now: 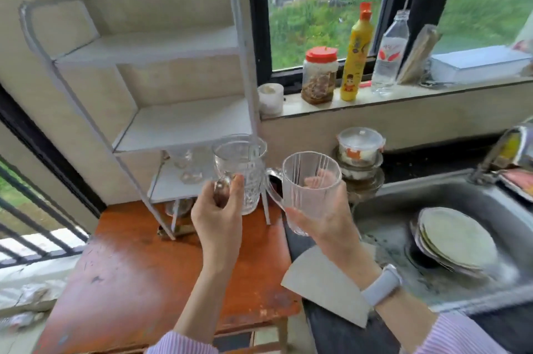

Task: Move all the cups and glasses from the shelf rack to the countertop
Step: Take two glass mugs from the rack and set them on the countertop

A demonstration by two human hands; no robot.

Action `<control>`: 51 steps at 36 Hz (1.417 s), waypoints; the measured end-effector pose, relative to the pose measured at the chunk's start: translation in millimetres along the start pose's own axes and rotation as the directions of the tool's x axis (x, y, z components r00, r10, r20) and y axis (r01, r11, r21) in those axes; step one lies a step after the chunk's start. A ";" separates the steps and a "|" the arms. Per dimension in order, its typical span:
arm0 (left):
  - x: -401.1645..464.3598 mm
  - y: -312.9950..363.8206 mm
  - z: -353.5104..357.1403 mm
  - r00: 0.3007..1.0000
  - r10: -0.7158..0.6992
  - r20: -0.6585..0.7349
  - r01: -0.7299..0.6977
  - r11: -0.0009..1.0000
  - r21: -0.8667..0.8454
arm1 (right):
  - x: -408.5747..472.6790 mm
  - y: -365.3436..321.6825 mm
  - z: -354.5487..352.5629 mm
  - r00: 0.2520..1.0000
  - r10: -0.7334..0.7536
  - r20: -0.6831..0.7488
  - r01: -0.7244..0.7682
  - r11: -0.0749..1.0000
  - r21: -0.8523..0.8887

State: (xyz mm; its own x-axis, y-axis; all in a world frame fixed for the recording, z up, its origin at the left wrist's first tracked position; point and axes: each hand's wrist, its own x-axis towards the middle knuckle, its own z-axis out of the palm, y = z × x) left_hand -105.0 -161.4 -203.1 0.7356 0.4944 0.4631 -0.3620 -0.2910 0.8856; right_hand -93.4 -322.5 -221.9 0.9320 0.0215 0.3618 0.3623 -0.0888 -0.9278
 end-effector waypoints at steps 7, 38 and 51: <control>-108.4 43.0 95.2 0.965 0.007 0.261 0.003 0.999 -0.040 | -88.6 7.3 -146.2 0.965 0.107 -0.241 -0.119 0.992 -0.035; -604.9 287.8 509.5 -0.032 0.407 0.913 0.426 0.832 -0.356 | -450.6 -53.2 -652.3 0.044 -0.144 -0.989 -0.595 0.791 -0.142; -769.8 368.2 665.7 -0.244 0.412 0.878 0.412 0.864 -0.291 | -518.5 -50.8 -829.4 -0.198 -0.115 -0.973 -0.583 0.812 0.023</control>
State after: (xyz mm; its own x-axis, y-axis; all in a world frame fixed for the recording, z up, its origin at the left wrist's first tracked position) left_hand -423.3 -1194.5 -256.8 0.1738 -0.9596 0.2214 -0.1765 0.1908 0.9656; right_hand -605.2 -1155.1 -287.3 -0.2382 -0.9633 0.1235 -0.2494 -0.0622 -0.9664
